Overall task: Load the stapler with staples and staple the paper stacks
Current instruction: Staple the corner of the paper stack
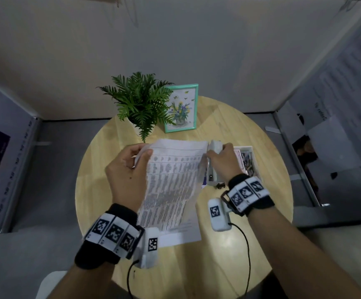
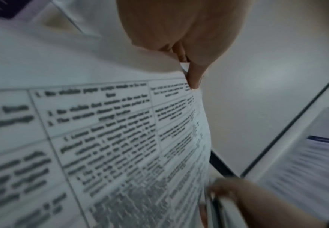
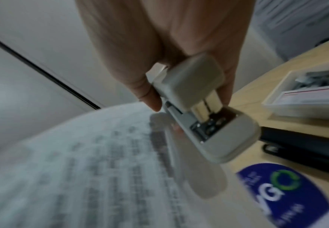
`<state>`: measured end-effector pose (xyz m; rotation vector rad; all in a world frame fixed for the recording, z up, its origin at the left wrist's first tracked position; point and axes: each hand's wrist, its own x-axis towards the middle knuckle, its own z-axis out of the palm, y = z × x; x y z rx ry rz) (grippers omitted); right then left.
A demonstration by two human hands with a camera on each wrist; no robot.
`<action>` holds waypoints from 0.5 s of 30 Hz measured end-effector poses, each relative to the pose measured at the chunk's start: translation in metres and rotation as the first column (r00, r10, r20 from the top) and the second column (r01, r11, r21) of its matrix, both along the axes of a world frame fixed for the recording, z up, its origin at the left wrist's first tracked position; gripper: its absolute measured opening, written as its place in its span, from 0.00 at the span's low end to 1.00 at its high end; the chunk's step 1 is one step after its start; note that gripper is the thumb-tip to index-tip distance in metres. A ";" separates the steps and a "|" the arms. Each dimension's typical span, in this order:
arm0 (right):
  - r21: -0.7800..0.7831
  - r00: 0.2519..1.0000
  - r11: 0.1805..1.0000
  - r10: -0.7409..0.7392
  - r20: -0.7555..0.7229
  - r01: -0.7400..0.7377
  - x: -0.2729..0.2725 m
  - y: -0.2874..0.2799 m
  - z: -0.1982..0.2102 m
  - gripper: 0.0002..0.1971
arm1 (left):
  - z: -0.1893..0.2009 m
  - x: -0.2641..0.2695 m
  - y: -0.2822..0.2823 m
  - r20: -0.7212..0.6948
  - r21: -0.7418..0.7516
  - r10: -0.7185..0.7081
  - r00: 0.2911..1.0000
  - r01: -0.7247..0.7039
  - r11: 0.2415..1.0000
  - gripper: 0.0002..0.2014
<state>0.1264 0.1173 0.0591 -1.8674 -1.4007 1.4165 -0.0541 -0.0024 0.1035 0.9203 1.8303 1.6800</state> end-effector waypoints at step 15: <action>-0.138 0.870 0.970 0.239 0.431 -0.198 -0.027 0.003 -0.111 0.06 | -0.029 -0.041 0.000 0.023 -0.120 -0.016 1.000 0.019 0.993 0.06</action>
